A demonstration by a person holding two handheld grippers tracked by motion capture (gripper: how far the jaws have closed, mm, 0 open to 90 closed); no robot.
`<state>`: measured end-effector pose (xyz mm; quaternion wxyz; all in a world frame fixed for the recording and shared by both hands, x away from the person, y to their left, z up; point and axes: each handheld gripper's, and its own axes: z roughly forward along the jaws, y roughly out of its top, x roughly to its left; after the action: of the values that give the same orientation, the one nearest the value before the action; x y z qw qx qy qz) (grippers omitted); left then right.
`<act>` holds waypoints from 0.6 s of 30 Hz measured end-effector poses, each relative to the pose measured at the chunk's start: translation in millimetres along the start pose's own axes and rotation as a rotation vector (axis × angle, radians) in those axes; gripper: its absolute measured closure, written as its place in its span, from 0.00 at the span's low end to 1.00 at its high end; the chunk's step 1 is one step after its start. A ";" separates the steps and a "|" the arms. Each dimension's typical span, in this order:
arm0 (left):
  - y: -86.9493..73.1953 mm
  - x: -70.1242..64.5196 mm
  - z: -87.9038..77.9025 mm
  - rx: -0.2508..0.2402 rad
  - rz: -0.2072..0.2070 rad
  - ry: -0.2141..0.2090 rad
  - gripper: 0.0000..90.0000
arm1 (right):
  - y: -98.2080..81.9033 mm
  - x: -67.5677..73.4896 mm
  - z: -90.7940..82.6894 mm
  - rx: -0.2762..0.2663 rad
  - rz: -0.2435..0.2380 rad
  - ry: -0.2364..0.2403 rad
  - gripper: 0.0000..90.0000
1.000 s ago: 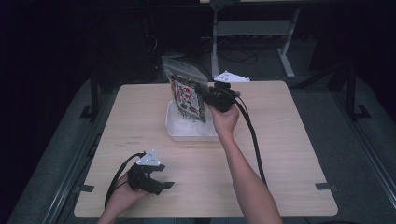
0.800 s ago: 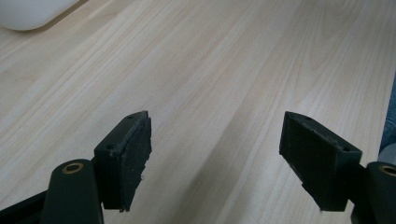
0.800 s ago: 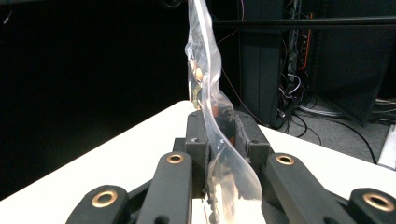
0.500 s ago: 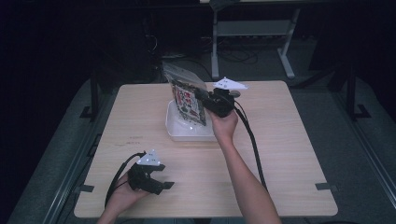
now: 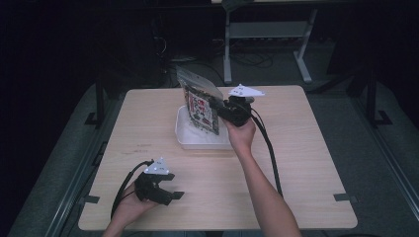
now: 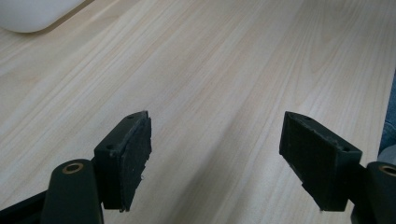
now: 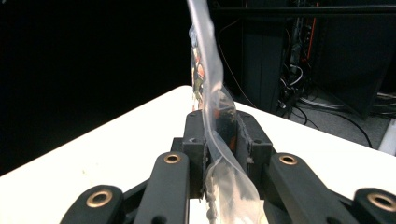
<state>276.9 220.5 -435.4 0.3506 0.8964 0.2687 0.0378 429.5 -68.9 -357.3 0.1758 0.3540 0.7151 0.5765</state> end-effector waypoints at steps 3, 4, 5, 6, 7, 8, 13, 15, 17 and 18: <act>0.3 -0.3 0.5 0.003 0.001 0.000 0.27 | -0.2 -1.8 -0.7 0.011 0.003 -0.002 0.84; 0.4 -0.5 0.7 0.002 0.001 0.000 0.27 | -0.1 -2.4 -1.0 0.015 0.003 -0.003 0.84; 0.5 -0.6 0.8 0.003 0.002 0.000 0.27 | -0.1 -2.8 -1.2 0.018 0.002 -0.004 0.84; 0.5 -0.7 1.0 0.004 0.003 0.000 0.27 | -0.1 -3.1 -1.4 0.020 0.001 -0.004 0.84; 0.6 -0.8 1.1 0.004 0.003 -0.001 0.27 | -0.1 -3.5 -1.6 0.023 0.000 -0.003 0.84; 0.6 -0.8 1.2 0.004 0.003 -0.001 0.27 | -0.2 -4.0 -1.9 0.025 0.001 -0.003 0.84; 0.7 -1.1 1.8 0.007 0.004 -0.002 0.27 | 0.2 -6.6 -2.5 0.031 0.007 0.000 0.84; 0.4 -1.0 1.9 0.008 0.003 -0.001 0.27 | 1.1 -7.7 -3.6 0.036 0.004 -0.005 0.83; 0.2 -0.6 1.8 0.010 0.003 -0.001 0.27 | 1.1 -8.6 -4.1 0.039 0.008 -0.005 0.82; 0.1 -0.5 2.0 0.009 0.002 -0.001 0.27 | 1.2 -9.8 -4.4 0.043 0.007 -0.007 0.80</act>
<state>277.0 219.0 -436.7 0.3466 0.8982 0.2679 0.0366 433.7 -78.8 -356.5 0.1686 0.3620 0.7257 0.5602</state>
